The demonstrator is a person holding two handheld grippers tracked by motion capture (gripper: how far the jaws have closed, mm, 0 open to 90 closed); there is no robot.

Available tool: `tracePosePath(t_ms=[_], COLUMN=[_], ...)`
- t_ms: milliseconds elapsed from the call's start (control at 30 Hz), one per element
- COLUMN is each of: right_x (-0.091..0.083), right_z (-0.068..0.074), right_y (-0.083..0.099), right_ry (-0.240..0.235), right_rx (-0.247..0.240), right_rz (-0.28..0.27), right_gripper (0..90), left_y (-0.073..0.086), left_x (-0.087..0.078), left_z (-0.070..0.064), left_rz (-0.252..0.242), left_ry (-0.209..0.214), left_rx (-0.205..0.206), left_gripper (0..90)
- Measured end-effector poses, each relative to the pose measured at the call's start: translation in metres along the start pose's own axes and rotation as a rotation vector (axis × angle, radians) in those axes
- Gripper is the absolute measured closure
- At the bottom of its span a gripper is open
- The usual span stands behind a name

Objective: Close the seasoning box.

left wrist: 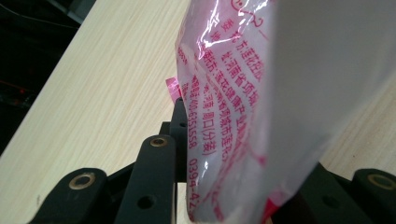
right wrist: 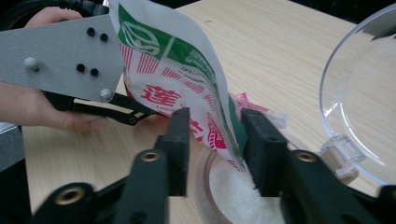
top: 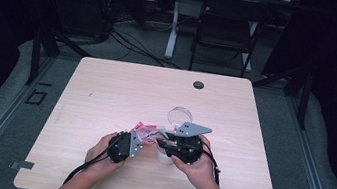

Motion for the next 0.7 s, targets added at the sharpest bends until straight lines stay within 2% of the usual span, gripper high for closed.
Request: tracePosePath(t_ms=[167, 333, 533, 700], right_x=[0.0, -0.003, -0.008, -0.01], right_z=[0.0, -0.002, -0.004, -0.007], right_y=[-0.003, -0.007, -0.013, -0.013], right_ry=[0.002, 0.014, 0.012, 0.014], right_rx=[0.009, 0.018, 0.031, 0.037], right_rz=[-0.024, -0.049, -0.081, -0.082], right_gripper=[53.4, 49.6, 48.8, 49.1], left_y=[0.002, 0.003, 0.003, 0.004], left_x=[0.001, 0.002, 0.002, 0.001], left_z=[0.001, 0.002, 0.004, 0.008], left_rz=[-0.007, -0.015, -0.028, -0.042], left_ry=[0.019, 0.03, 0.04, 0.043], left_rx=[-0.033, -0.063, -0.099, -0.141], left_gripper=[73.0, 73.2, 73.5, 74.3])
Point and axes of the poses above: each handheld gripper's, and its own axes: x roughly forward along the jaws, y roughly out of its underside, z roughly to its left, the point moved 10 cm from there along x, roughly forward along the jaws, and after that the axes turned 9 degrees about -z, right-handed, at the moved point
